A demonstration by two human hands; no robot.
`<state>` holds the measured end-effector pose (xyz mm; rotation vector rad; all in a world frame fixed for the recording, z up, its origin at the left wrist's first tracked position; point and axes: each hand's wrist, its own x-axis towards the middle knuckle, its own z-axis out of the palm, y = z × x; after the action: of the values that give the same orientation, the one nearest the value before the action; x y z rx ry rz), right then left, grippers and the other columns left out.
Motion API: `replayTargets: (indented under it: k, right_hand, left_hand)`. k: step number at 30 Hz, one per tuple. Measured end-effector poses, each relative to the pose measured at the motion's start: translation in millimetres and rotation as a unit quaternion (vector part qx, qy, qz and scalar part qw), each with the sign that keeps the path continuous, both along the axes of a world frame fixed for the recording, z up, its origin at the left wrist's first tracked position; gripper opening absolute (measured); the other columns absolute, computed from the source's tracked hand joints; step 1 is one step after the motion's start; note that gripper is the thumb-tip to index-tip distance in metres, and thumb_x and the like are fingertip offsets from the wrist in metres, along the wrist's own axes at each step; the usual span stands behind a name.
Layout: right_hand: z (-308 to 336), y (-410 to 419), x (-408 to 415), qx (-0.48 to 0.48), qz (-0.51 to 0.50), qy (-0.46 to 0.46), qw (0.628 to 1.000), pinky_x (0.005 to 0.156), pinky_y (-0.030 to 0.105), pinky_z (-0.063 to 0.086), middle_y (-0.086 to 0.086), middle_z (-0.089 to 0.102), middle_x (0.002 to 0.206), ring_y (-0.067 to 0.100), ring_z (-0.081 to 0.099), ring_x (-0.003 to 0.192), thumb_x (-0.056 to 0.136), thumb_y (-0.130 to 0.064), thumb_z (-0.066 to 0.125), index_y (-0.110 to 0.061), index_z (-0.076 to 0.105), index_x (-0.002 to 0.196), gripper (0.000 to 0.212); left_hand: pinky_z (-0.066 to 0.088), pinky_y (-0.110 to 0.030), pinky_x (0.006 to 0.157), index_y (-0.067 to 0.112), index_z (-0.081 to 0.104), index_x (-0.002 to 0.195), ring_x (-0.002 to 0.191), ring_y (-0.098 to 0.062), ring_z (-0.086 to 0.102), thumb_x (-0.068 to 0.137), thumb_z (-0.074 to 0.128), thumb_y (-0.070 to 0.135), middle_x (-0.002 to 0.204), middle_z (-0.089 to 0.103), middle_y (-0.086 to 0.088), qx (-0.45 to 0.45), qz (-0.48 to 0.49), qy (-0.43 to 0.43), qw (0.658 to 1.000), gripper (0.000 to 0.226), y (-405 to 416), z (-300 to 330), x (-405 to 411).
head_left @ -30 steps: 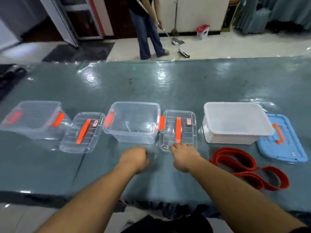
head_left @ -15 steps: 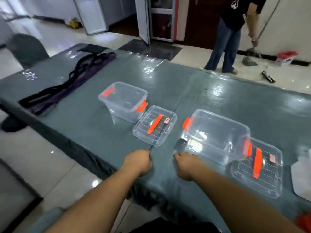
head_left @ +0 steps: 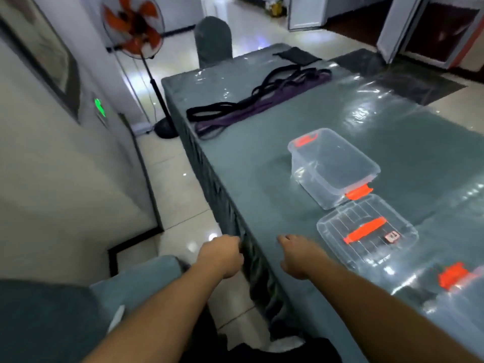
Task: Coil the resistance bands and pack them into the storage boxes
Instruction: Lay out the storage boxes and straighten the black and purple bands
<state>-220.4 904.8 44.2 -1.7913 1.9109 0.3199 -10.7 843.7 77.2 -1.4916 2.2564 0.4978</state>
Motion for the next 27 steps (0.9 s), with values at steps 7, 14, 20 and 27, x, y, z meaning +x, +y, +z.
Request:
replayTargets:
  k: [7,14,20,27]
  right_hand:
    - [5,-94,22,-0.001,0.084,-0.006,0.996,0.105,0.047,0.044,0.014,0.048,0.145,0.035,0.048,0.133,0.097,-0.035,0.055,-0.015,0.039,0.145,0.055]
    - [8,-172,50,0.003,0.116,-0.006,0.993,0.107,0.048,0.044,0.013,0.048,0.145,0.035,0.048,0.132,0.097,-0.035,0.055,-0.016,0.040,0.144,0.053]
    - [10,-262,84,0.000,0.114,0.007,0.993,0.107,0.047,0.044,0.014,0.049,0.144,0.035,0.048,0.132,0.096,-0.032,0.055,-0.014,0.041,0.143,0.052]
    - [24,-361,123,-0.007,0.080,0.020,0.997,0.107,0.047,0.045,0.012,0.051,0.142,0.034,0.050,0.130,0.094,-0.031,0.053,-0.015,0.044,0.138,0.048]
  left_hand:
    - [0.048,-0.039,0.094,0.024,0.057,0.133,0.118,-0.026,0.057,0.098,0.047,0.039,0.133,0.057,-0.002,-0.003,0.096,-0.007,0.995,0.039,-56,4,29]
    - [0.049,-0.040,0.094,0.024,0.057,0.134,0.116,-0.026,0.059,0.097,0.047,0.040,0.131,0.059,-0.003,-0.002,0.133,-0.004,0.991,0.041,-114,-8,55]
    - [0.050,-0.038,0.093,0.023,0.057,0.135,0.116,-0.025,0.059,0.099,0.048,0.041,0.132,0.059,-0.002,-0.010,0.124,0.022,0.992,0.041,-201,-18,90]
    - [0.050,-0.039,0.096,0.021,0.057,0.135,0.118,-0.028,0.058,0.100,0.047,0.042,0.132,0.058,-0.005,-0.018,0.119,0.028,0.992,0.042,-305,-12,147]
